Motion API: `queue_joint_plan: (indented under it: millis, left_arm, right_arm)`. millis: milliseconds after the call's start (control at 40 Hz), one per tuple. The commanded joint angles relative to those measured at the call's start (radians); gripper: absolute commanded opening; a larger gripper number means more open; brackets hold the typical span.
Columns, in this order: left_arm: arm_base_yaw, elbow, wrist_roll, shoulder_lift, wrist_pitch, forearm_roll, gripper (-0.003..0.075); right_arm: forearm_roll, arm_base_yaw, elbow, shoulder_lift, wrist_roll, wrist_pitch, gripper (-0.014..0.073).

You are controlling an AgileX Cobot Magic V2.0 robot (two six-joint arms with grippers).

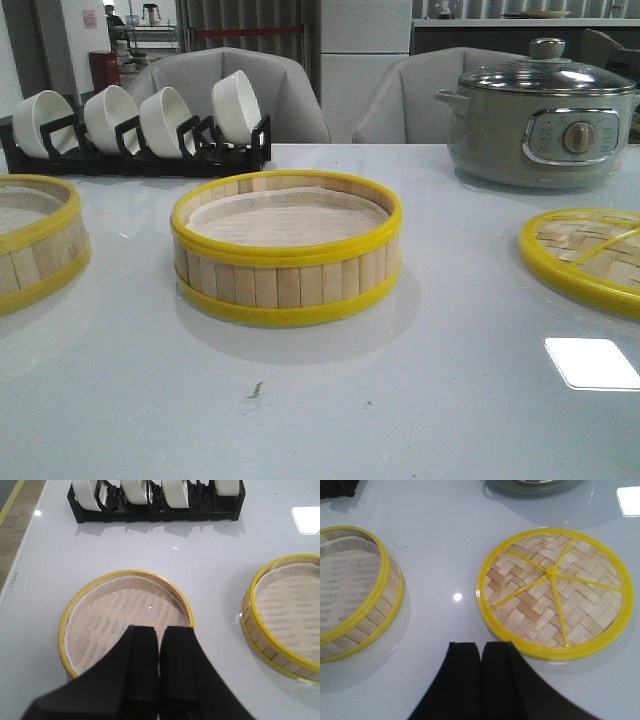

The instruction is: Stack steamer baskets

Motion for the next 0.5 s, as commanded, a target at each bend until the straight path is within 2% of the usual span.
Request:
queue_joint_plan:
  millis: [0, 150, 275, 375, 475]
  left_arm:
    - [-0.002, -0.025, -0.007, -0.008, -0.03, -0.007, 0.009]
    - [-0.002, 0.01, -0.007, 0.01, -0.032, -0.007, 0.009]
    - [-0.002, 0.06, -0.007, 0.042, -0.059, -0.009, 0.0108]
    - [-0.002, 0.084, 0.006, 0.093, -0.081, -0.059, 0.0201]
    - [-0.006, 0.086, 0.022, 0.165, -0.12, -0.167, 0.0333]
  right_arm:
    - [-0.011, -0.001, -0.04, -0.006, -0.012, -0.061, 0.01]
    - [-0.02, -0.001, -0.04, -0.006, -0.012, -0.06, 0.0265]
    - [-0.021, -0.001, -0.04, -0.006, -0.012, -0.06, 0.0332]
    - [-0.021, -0.001, -0.04, -0.006, -0.012, -0.06, 0.033]
    - [-0.021, -0.001, -0.04, -0.006, -0.012, -0.065, 0.033]
